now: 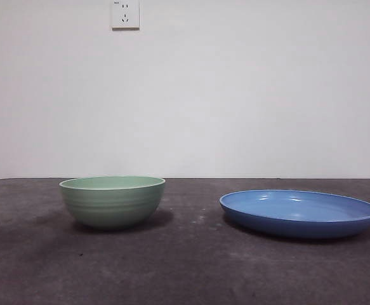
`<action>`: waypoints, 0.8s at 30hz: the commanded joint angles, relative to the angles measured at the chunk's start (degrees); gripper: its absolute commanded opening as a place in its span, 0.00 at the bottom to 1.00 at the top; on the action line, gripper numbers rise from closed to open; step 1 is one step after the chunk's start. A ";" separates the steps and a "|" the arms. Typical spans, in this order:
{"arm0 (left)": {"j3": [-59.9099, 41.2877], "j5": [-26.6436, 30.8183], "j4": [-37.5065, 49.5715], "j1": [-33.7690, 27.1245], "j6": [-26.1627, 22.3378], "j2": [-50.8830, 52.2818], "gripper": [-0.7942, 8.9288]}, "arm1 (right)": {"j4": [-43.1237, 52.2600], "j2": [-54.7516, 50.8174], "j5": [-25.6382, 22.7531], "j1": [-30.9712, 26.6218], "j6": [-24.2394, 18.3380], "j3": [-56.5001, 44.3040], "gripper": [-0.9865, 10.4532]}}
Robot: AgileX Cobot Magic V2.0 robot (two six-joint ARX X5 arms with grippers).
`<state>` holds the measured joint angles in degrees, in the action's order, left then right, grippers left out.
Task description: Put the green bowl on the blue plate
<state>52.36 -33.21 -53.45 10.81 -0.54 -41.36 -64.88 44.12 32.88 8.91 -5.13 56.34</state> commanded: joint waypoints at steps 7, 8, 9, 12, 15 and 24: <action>1.64 4.66 4.44 0.98 3.08 -5.05 0.55 | 0.57 0.35 0.13 0.13 0.17 1.09 0.40; 1.97 5.38 5.14 1.33 3.39 -6.19 0.55 | 0.59 0.35 0.13 0.13 0.17 1.09 0.40; 2.51 5.99 5.55 1.68 3.67 -7.41 0.55 | 0.61 0.35 0.13 0.13 0.17 1.09 0.40; 5.46 8.96 5.88 2.99 4.07 -11.96 0.55 | 0.96 0.35 0.13 0.13 0.20 1.09 0.40; 9.64 12.20 5.81 4.52 4.07 -17.46 0.53 | 1.29 0.35 0.13 0.13 0.20 1.09 0.40; 20.20 19.41 5.44 7.10 2.62 -34.99 0.53 | 1.40 0.35 0.13 0.13 0.22 1.09 0.40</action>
<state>71.13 -14.48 -48.12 17.61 2.85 -74.24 -63.99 44.12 32.88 8.91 -5.10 56.34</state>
